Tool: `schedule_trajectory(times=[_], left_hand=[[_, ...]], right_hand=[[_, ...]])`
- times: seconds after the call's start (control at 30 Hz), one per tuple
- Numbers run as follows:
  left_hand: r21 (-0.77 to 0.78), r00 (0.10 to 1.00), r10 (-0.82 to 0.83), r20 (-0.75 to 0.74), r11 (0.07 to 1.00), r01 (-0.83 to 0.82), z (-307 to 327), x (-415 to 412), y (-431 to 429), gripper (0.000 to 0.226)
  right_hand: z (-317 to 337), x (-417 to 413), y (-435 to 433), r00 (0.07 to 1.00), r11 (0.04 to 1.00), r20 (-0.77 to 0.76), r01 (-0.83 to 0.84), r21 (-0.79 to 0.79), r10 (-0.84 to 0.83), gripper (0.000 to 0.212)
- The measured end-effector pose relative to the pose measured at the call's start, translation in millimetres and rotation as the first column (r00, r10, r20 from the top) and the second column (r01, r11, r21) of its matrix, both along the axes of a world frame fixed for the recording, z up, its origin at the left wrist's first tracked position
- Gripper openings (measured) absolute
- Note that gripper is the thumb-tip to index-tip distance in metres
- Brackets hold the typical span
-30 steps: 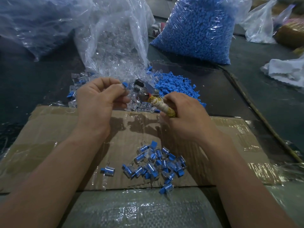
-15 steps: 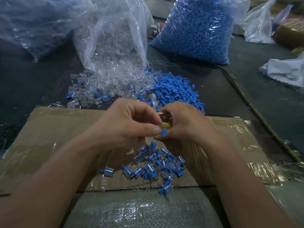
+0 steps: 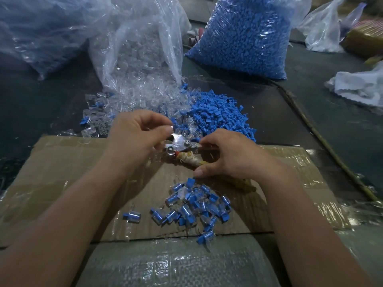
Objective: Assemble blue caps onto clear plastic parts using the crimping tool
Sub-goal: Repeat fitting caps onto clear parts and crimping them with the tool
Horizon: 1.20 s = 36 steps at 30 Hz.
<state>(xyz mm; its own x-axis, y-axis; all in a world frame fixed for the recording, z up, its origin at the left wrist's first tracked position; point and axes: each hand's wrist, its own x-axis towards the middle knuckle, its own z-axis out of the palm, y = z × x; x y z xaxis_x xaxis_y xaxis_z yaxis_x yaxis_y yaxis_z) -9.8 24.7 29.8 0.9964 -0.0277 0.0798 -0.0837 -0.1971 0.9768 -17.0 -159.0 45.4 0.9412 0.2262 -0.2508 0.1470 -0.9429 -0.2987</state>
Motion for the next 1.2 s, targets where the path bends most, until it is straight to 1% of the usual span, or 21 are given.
schedule_trajectory(times=[0.07, 0.1, 0.17, 0.3, 0.4, 0.5, 0.57, 0.63, 0.7, 0.77, 0.83, 0.87, 0.93, 0.97, 1.0, 1.07, 1.13, 1.2], left_hand=[[0.177, 0.983, 0.154, 0.1, 0.97, -0.169, -9, 10, 6, 0.011], [0.223, 0.973, 0.188, 0.13, 0.951, -0.214, -12, 14, 9, 0.014], [0.285, 0.965, 0.207, 0.161, 0.926, -0.246, -18, 18, 13, 0.022], [0.423, 0.975, 0.152, 0.161, 0.882, -0.207, -25, 24, 13, 0.033], [0.548, 0.982, 0.055, 0.181, 0.823, -0.147, -26, 28, 13, 0.036], [0.636, 0.991, -0.008, 0.135, 0.767, -0.08, -26, 29, 12, 0.035], [0.652, 0.993, -0.019, 0.116, 0.755, -0.062, -26, 29, 12, 0.027], [0.633, 0.989, 0.003, 0.149, 0.768, -0.098, -27, 29, 12, 0.011], [0.621, 0.984, 0.036, 0.172, 0.772, -0.137, -27, 30, 13, 0.008], [0.614, 0.982, 0.052, 0.179, 0.774, -0.153, -27, 30, 13, 0.009], [0.571, 0.976, 0.101, 0.191, 0.798, -0.194, -25, 29, 11, 0.011], [0.507, 0.973, 0.145, 0.18, 0.834, -0.218, -23, 27, 10, 0.014], [0.281, 0.972, 0.214, 0.101, 0.931, -0.234, -16, 23, 8, 0.016], [0.172, 0.973, 0.219, 0.066, 0.959, -0.227, -12, 20, 8, 0.017], [0.114, 0.975, 0.214, 0.054, 0.969, -0.218, -10, 18, 7, 0.017], [0.088, 0.98, 0.19, 0.06, 0.977, -0.195, -7, 14, 6, 0.019], [0.068, 0.985, 0.168, 0.047, 0.983, -0.171, -6, 13, 5, 0.022], [0.002, 0.989, 0.149, -0.023, 0.989, -0.149, -4, 13, 6, 0.02]], right_hand=[[1, 0, -1, 1.0, 1.0, 0.001, -0.008, -0.017, 0.008, 0.076], [2, -1, -1, 1.0, 1.0, -0.002, -0.008, -0.019, 0.008, 0.076], [3, -1, 0, 1.0, 1.0, -0.003, 0.005, -0.013, -0.005, 0.072], [4, -2, 1, 1.0, 1.0, 0.022, 0.018, 0.012, -0.018, 0.064], [5, -2, 1, 0.999, 1.0, 0.032, 0.008, 0.011, -0.008, 0.062], [5, -2, 0, 1.0, 1.0, 0.028, -0.001, 0.024, 0.0, 0.06], [5, -2, -1, 1.0, 0.999, 0.022, -0.002, 0.04, 0.001, 0.059], [5, -3, -2, 1.0, 0.998, 0.019, -0.002, 0.057, 0.001, 0.057], [5, -3, -3, 1.0, 0.995, 0.021, 0.015, 0.101, -0.017, 0.053], [4, -2, -5, 0.994, 0.981, 0.072, 0.063, 0.182, -0.077, 0.041], [2, 2, -9, 0.969, 0.965, 0.182, 0.122, 0.233, -0.166, 0.023], [2, 3, -11, 0.947, 0.956, 0.239, 0.153, 0.25, -0.214, 0.016], [0, 6, -15, 0.895, 0.929, 0.318, 0.217, 0.299, -0.312, 0.012], [-1, 8, -17, 0.869, 0.914, 0.341, 0.25, 0.321, -0.358, 0.012], [-3, 9, -20, 0.846, 0.901, 0.357, 0.282, 0.33, -0.396, 0.012], [-6, 12, -24, 0.821, 0.888, 0.363, 0.337, 0.313, -0.44, 0.009], [-10, 15, -27, 0.826, 0.889, 0.346, 0.361, 0.282, -0.445, 0.007], [-13, 16, -29, 0.842, 0.9, 0.328, 0.364, 0.241, -0.428, 0.007]])
